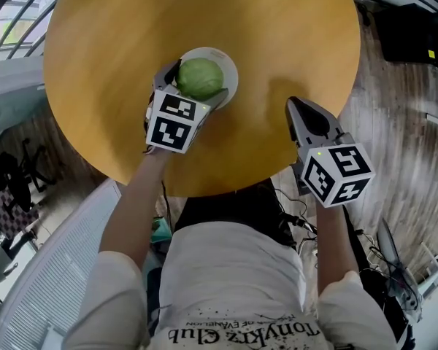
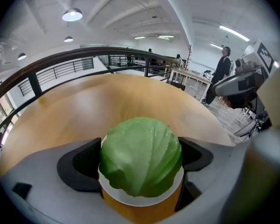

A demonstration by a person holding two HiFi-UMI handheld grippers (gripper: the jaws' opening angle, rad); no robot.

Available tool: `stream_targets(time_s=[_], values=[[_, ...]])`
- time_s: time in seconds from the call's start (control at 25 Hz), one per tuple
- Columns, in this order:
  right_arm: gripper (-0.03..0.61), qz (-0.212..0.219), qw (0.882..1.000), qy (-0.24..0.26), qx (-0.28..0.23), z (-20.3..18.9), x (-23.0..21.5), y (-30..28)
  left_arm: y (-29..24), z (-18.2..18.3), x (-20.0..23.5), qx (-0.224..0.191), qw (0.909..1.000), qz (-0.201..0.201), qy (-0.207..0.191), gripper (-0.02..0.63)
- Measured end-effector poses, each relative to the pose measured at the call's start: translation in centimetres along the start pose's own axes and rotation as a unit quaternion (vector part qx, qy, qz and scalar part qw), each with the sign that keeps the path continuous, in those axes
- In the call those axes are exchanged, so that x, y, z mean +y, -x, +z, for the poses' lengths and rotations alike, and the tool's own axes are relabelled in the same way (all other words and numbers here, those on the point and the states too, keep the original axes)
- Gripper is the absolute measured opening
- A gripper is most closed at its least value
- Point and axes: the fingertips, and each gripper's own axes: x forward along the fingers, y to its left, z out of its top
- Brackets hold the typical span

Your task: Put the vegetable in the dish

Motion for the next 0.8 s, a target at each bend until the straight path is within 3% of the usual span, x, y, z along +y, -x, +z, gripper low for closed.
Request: stream_targets(time_s=[0.8], values=[[0.025,-0.005,1.0,-0.013,0.006,-0.7,-1.0,0.1,-2.1,-0.7,-0.1,0.034,0.9994,-0.004,-0.009,0.5]])
